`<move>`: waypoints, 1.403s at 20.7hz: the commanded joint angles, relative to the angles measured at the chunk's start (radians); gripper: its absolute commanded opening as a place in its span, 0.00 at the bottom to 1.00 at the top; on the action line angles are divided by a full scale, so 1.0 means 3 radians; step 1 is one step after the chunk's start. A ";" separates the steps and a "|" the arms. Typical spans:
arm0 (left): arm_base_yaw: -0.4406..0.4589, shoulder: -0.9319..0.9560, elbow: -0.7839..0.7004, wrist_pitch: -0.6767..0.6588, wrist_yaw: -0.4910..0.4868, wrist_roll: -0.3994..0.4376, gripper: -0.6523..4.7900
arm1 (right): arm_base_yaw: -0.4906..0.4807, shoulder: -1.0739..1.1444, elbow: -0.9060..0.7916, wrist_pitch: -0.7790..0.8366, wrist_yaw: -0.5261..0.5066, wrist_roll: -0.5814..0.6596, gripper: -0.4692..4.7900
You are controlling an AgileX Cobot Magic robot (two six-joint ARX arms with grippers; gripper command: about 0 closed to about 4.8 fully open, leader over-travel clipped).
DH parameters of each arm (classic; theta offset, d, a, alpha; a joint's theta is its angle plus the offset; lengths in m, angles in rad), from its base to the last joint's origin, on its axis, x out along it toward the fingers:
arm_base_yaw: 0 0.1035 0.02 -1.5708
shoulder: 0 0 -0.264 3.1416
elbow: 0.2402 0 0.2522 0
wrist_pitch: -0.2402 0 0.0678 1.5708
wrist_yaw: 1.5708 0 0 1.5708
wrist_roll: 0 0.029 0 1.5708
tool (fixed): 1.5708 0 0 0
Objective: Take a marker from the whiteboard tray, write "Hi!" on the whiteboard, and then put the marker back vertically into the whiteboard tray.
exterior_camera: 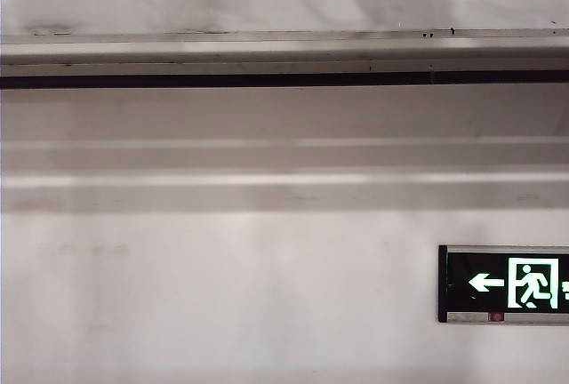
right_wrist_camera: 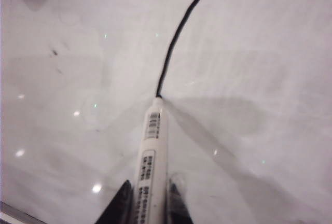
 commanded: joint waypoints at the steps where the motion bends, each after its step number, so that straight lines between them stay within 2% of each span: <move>1: -0.0004 -0.0010 0.0018 0.0053 0.0028 0.0003 0.11 | 0.0107 -0.0178 0.0025 0.0252 0.0019 -0.0001 0.08; 3: -0.0004 -0.0011 0.0018 0.0055 0.0028 0.0001 0.11 | 0.0121 -0.0198 0.0025 0.0427 -0.0046 -0.0177 0.08; 6: -0.0004 -0.0011 0.0018 0.0057 0.0028 0.0003 0.11 | 0.0109 -0.0164 0.0024 0.0460 -0.0053 -0.0231 0.08; 29: -0.0004 -0.0027 0.0018 0.0057 0.0028 0.0003 0.11 | -0.0064 0.0018 0.0023 0.0441 -0.0017 -0.0231 0.08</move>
